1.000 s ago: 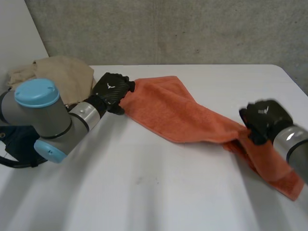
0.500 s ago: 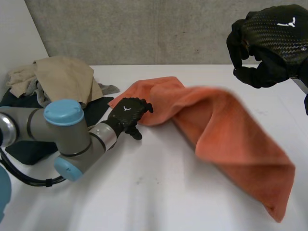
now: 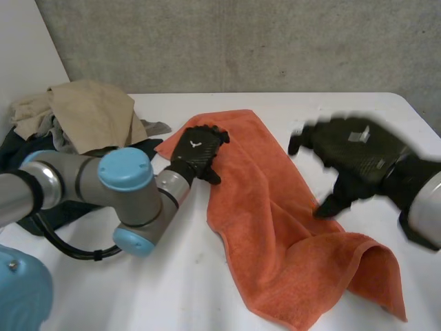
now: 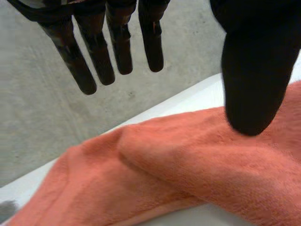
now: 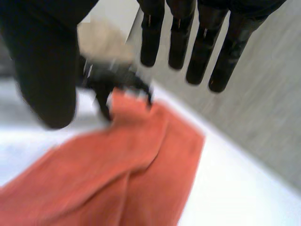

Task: Fold the laundry.

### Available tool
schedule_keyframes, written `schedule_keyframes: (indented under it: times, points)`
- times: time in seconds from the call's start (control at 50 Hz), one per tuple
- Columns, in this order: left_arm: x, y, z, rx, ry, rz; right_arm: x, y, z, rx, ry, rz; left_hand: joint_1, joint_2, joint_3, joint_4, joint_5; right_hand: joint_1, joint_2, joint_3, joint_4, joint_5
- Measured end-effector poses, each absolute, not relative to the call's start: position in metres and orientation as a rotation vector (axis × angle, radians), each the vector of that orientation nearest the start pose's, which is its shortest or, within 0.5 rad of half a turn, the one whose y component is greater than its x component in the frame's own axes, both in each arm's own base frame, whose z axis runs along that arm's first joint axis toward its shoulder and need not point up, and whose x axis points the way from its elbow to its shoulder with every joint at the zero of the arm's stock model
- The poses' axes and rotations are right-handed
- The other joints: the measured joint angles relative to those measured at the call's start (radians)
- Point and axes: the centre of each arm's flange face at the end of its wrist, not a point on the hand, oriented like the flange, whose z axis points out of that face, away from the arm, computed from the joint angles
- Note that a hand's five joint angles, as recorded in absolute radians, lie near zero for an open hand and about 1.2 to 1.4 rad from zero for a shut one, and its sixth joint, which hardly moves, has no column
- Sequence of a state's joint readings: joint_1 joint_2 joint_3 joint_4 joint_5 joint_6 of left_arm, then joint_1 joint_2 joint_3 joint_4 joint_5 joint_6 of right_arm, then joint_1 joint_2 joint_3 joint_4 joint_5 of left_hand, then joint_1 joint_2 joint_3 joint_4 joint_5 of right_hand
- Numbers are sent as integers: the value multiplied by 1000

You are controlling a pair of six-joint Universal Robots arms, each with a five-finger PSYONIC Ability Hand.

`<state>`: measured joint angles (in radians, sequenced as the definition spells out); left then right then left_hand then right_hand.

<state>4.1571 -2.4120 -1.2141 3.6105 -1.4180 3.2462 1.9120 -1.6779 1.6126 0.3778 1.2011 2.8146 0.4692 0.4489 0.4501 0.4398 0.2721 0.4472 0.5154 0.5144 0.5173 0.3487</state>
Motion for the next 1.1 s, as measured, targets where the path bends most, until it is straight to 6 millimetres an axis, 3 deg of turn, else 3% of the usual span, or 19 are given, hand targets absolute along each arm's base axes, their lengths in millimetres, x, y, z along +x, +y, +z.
schedule_keyframes:
  times: [0.02, 0.08, 0.1, 0.22, 0.32, 0.5, 0.6, 0.66, 0.74, 0.78, 0.86, 0.9, 0.98, 1.04, 1.06, 1.1]
  points:
    - [-358, -319, 133, 997, 2378, -2440, 236, -176, 280, -1069, 2112, -1567, 0, 0, 0, 0, 0, -54, -72, -68, -70, -72]
    - [-344, -327, 141, 947, 2366, -2436, 237, -178, 251, -1111, 2181, -1443, 0, 0, 0, 0, 0, -63, -78, -81, -86, -88]
    - [-335, -332, 145, 914, 2360, -2431, 238, -178, 231, -1137, 2223, -1354, 0, 0, 0, 0, 0, -62, -78, -81, -87, -89]
    - [-301, -344, 165, 794, 2335, -2424, 246, -169, 179, -1213, 2245, -1198, 0, 0, 0, 0, 0, -63, -77, -80, -86, -88]
    - [-283, -341, 176, 742, 2328, -2418, 256, -152, 157, -1269, 2168, -1223, 0, 0, 0, 0, 0, -63, -77, -79, -86, -88]
    - [-273, -331, 180, 729, 2344, -2394, 263, -136, 141, -1314, 2074, -1312, 0, 0, 0, 0, 0, -61, -75, -78, -84, -86]
    - [-274, -324, 174, 745, 2369, -2372, 268, -137, 131, -1334, 2065, -1379, 0, 0, 0, 0, 0, 102, 132, 130, 124, 94]
    - [-275, -323, 174, 748, 2372, -2370, 268, -138, 129, -1336, 2070, -1384, 0, 0, 0, 0, 0, 113, 141, 143, 136, 105]
    - [-276, -320, 171, 757, 2382, -2362, 269, -143, 124, -1337, 2085, -1412, 0, 0, 0, 0, 0, 343, 403, 397, 398, 364]
    - [-276, -320, 171, 758, 2385, -2360, 269, -146, 124, -1332, 2089, -1424, 0, 0, 0, 0, 0, 514, 644, 634, 636, 601]
    - [-276, -319, 170, 760, 2388, -2357, 270, -151, 129, -1314, 2080, -1455, 0, -1, -1, 0, 0, 521, 657, 668, 670, 634]
    - [-276, -319, 169, 762, 2389, -2354, 270, -153, 137, -1302, 2063, -1490, 0, -2, -2, 0, -1, 521, 657, 668, 671, 634]
    - [-278, -317, 167, 775, 2395, -2349, 271, -158, 176, -1253, 1984, -1629, 0, -3, -3, -4, -8, 524, 657, 668, 671, 638]
    - [-280, -316, 166, 783, 2398, -2347, 270, -158, 188, -1236, 1968, -1653, -32, -21, -20, -24, -35, 524, 657, 668, 671, 640]
    - [-282, -315, 164, 793, 2403, -2343, 269, -157, 206, -1210, 1957, -1670, -56, -40, -40, -43, -55, 524, 657, 668, 671, 643]
    - [-283, -314, 162, 799, 2408, -2339, 268, -157, 216, -1191, 1956, -1670, -68, -56, -57, -56, -70, 524, 657, 668, 671, 643]
